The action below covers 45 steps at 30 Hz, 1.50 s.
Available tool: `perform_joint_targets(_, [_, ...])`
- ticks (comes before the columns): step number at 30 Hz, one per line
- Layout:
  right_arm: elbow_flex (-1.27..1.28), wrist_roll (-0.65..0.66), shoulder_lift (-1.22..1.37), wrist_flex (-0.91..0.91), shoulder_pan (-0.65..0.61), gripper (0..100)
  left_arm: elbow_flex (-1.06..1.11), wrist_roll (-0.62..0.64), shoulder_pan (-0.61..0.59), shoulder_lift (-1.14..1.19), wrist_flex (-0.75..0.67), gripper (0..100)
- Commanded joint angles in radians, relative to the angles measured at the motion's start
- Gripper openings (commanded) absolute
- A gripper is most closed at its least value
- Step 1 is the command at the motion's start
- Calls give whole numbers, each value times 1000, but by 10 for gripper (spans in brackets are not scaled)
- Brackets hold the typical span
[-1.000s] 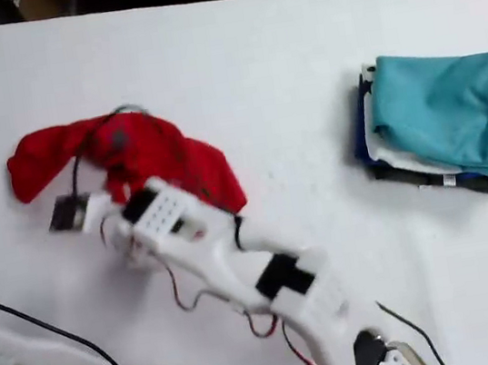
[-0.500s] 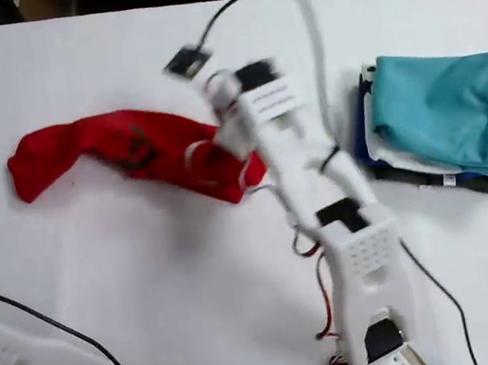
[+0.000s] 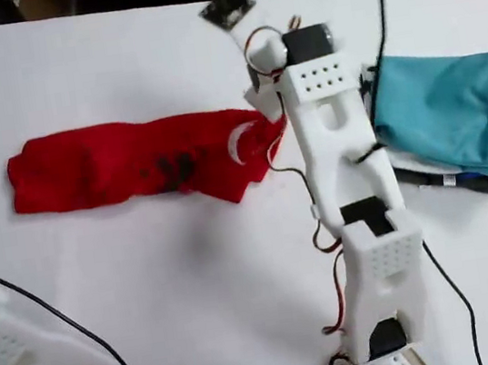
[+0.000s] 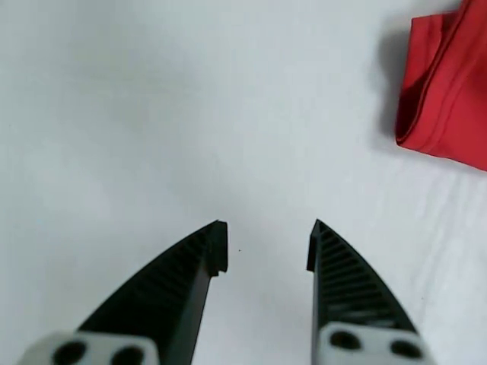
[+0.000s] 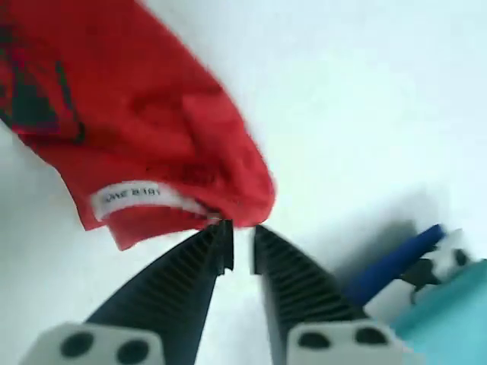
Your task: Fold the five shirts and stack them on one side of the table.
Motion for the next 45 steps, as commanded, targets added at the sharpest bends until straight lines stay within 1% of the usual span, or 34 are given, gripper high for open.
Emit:
perform_joint_targets(1, [-69,0,-105,81,-38,245,12,-3,3,-9,-25,195])
perform_joint_targets(2, [-54,0,-117,91,-61,272,13,-3,5,-9,-28,195])
perform_joint_targets(3, [-25,0,-134,90,-81,280,13,-3,5,-9,-32,195])
perform_joint_targets(6, [115,-8,-188,90,-170,241,12,-3,8,-9,-32,195])
perform_joint_targets(8, [269,-14,-219,88,-263,220,12,-3,8,-9,-34,195])
perform_joint_targets(10, [423,-14,-228,77,-361,220,12,-3,8,-9,-34,195])
perform_joint_targets(12, [566,-14,-229,4,-432,220,12,-3,8,-9,-34,195])
perform_joint_targets(14, [681,-14,-228,-114,-456,220,12,-3,8,-9,-34,195])
perform_joint_targets(18, [824,-14,-220,-320,-426,220,12,-3,3,-9,-34,195])
perform_joint_targets(21, [838,-8,-176,-381,-371,220,12,-3,3,-9,-32,195])
perform_joint_targets(24, [793,-6,-110,-415,-298,223,12,-3,3,-9,-29,195])
perform_joint_targets(28, [700,-6,-5,-414,-236,224,12,-2,8,-9,-25,195])
perform_joint_targets(35, [617,-6,119,-412,-226,221,13,-2,5,-9,-14,195])
perform_joint_targets(36, [611,-8,125,-412,-226,204,13,-2,5,-9,-6,195])
perform_joint_targets(37, [605,-11,130,-412,-225,166,13,-2,5,-9,3,195])
perform_joint_targets(39, [592,-12,122,-401,-223,33,13,-2,5,-9,12,195])
perform_joint_targets(40, [585,-14,110,-383,-222,5,13,-2,3,-9,17,195])
perform_joint_targets(41, [577,-14,93,-358,-222,35,13,-2,3,-9,20,195])
perform_joint_targets(43, [560,-14,44,-306,-223,17,13,-2,3,-9,31,195])
perform_joint_targets(45, [548,-6,-28,-257,-223,22,13,-2,3,-9,34,195])
